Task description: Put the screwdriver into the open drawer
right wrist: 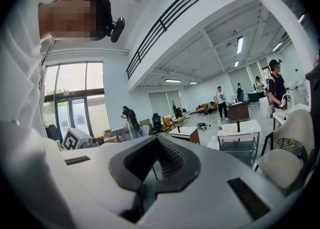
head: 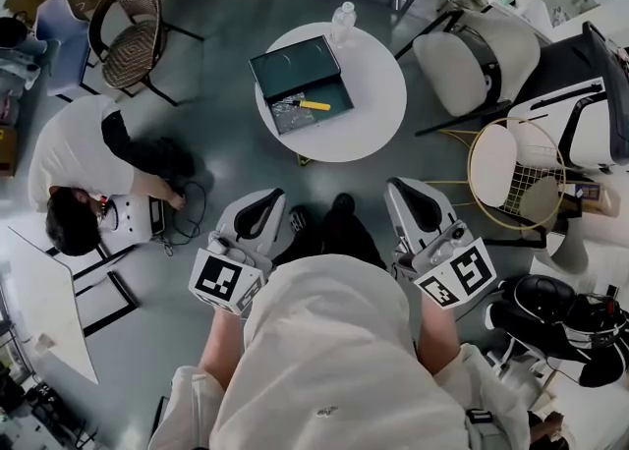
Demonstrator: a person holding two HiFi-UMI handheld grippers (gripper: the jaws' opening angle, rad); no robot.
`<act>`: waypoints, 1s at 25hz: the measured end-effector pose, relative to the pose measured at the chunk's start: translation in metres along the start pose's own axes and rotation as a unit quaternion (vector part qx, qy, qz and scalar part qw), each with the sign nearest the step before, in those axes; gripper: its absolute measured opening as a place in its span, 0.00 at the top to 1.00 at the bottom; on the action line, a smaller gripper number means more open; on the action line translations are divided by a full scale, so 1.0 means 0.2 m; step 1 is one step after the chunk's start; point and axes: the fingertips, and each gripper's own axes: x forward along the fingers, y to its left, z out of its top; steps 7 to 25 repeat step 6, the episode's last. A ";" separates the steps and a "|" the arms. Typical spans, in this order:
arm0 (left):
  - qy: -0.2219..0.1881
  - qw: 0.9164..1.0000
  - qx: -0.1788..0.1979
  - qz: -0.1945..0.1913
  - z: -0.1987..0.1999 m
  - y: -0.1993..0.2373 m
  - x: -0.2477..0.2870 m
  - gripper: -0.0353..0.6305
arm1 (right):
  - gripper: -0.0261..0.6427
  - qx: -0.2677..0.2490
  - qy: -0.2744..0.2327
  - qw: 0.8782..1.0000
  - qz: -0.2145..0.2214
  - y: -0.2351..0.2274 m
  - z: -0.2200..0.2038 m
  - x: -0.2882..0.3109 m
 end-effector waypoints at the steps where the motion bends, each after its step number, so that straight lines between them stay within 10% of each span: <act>1: 0.001 1.000 0.000 0.000 -0.01 0.00 -0.01 0.93 | 0.95 -0.001 0.001 1.000 0.001 0.01 -0.01 0.00; 25: 0.003 1.000 0.003 0.001 -0.04 0.00 -0.03 0.93 | 0.95 -0.002 0.005 1.000 0.001 0.02 -0.04 -0.02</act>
